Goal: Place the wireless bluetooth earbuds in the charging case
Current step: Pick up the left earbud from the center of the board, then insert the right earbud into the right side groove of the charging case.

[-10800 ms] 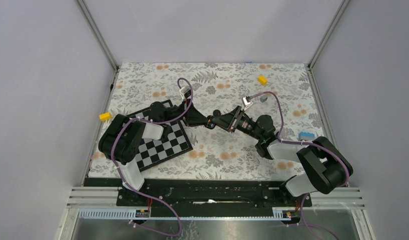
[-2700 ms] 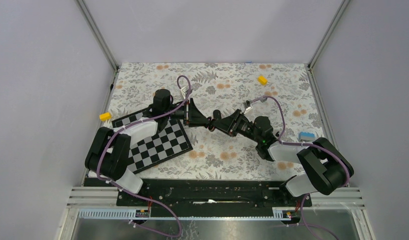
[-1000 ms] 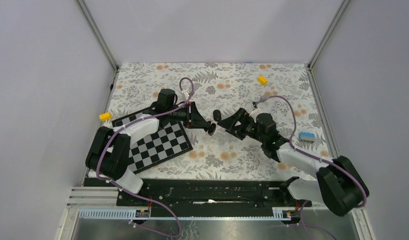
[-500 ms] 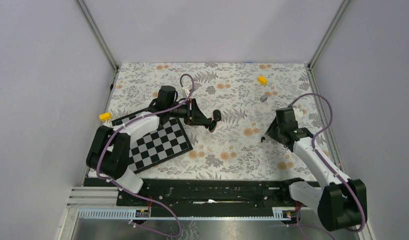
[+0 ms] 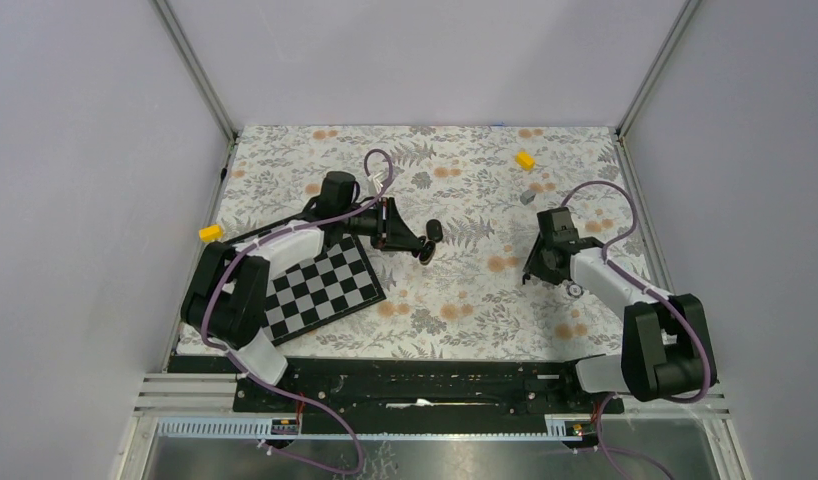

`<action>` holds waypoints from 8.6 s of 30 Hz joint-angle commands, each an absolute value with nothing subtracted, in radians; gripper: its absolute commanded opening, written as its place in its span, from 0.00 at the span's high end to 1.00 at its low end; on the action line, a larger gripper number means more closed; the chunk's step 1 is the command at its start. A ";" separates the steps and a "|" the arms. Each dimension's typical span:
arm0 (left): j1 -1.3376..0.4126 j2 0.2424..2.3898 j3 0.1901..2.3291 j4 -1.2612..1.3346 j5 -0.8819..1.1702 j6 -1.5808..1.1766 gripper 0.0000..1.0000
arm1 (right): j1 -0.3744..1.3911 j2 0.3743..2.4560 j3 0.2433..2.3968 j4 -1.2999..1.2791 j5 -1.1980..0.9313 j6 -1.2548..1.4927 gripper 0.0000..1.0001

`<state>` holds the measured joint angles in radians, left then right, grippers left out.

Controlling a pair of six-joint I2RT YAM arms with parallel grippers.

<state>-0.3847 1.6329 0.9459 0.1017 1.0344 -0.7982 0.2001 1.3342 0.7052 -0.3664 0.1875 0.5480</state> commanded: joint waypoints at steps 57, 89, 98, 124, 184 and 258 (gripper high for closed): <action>-0.390 1.657 0.998 0.107 1.046 -0.769 1.00 | 0.220 1.501 0.735 -0.319 0.090 0.440 0.65; -0.409 1.675 1.023 0.108 1.054 -0.775 1.00 | 0.252 1.266 0.673 -0.136 0.004 0.421 0.73; -0.426 1.731 1.071 0.180 1.095 -0.866 1.00 | 0.252 1.021 0.623 0.053 -0.114 0.424 0.72; -0.451 1.691 1.004 0.480 0.927 -1.356 1.00 | 0.506 1.023 0.593 0.591 -0.225 0.637 0.72; -0.457 1.709 0.957 0.673 0.974 -1.509 1.00 | 0.555 1.158 0.555 0.657 -0.195 0.628 0.76; -0.499 1.643 1.052 0.211 0.910 -0.975 1.00 | 0.555 1.075 0.707 0.252 -0.128 0.642 0.69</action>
<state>-0.4862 1.6783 1.0046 0.2432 0.9329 -1.0607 0.5484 1.0763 0.6849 0.2455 -0.1246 0.6136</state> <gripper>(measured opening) 0.278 0.362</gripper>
